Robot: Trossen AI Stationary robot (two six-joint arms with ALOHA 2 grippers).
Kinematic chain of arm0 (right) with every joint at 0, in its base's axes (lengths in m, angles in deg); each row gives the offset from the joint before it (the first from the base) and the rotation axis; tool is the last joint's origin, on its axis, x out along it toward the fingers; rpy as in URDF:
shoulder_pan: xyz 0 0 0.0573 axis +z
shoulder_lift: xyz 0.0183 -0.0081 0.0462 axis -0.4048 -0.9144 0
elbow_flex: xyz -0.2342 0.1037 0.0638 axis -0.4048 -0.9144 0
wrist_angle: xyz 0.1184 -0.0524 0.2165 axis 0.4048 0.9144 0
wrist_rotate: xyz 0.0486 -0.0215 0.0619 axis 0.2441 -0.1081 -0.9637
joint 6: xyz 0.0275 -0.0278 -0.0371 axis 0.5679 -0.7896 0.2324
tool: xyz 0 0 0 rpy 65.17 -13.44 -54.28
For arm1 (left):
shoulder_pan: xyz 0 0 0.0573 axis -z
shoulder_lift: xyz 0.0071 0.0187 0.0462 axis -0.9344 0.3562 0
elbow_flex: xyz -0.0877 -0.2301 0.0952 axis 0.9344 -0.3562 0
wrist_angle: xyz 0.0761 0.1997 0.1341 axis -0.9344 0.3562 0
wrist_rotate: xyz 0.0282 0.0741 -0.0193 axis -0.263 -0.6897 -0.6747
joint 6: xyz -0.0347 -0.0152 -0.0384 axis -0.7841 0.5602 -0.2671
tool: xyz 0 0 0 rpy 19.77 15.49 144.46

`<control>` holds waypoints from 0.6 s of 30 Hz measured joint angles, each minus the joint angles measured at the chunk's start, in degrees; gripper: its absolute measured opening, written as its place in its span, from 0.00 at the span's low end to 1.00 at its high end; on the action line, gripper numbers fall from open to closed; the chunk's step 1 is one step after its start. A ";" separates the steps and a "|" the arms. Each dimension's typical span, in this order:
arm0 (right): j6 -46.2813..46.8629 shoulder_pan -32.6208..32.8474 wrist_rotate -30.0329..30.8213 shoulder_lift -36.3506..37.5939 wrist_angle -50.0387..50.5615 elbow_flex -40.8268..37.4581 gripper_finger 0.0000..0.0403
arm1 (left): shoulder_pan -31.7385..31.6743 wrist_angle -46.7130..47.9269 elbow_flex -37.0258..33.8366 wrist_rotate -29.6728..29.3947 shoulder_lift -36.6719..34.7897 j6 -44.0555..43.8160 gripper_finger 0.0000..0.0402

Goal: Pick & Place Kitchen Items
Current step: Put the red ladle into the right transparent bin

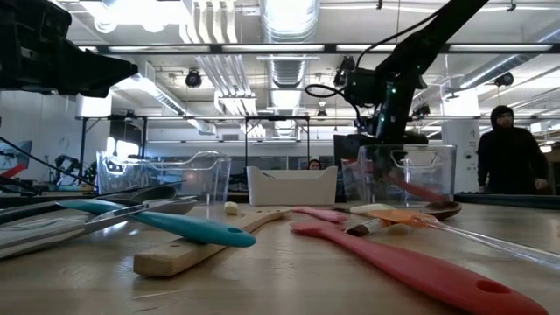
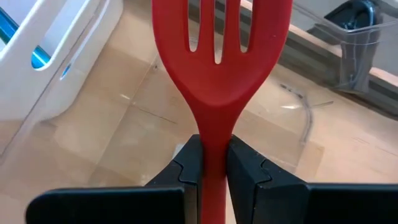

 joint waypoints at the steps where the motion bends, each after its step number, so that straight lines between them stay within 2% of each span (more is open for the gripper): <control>1: 0.00 -0.12 -0.13 0.03 -0.82 -0.41 0.08 | -0.01 0.00 0.00 0.00 0.00 0.00 0.25; 11: -1.74 -0.94 -1.46 0.05 -1.44 -1.21 0.09 | -0.01 0.00 0.00 0.00 -0.02 0.17 0.25; 18: -1.32 -0.92 -1.85 0.03 -1.69 -0.42 0.31 | 0.00 0.00 0.00 0.00 -0.01 0.20 0.25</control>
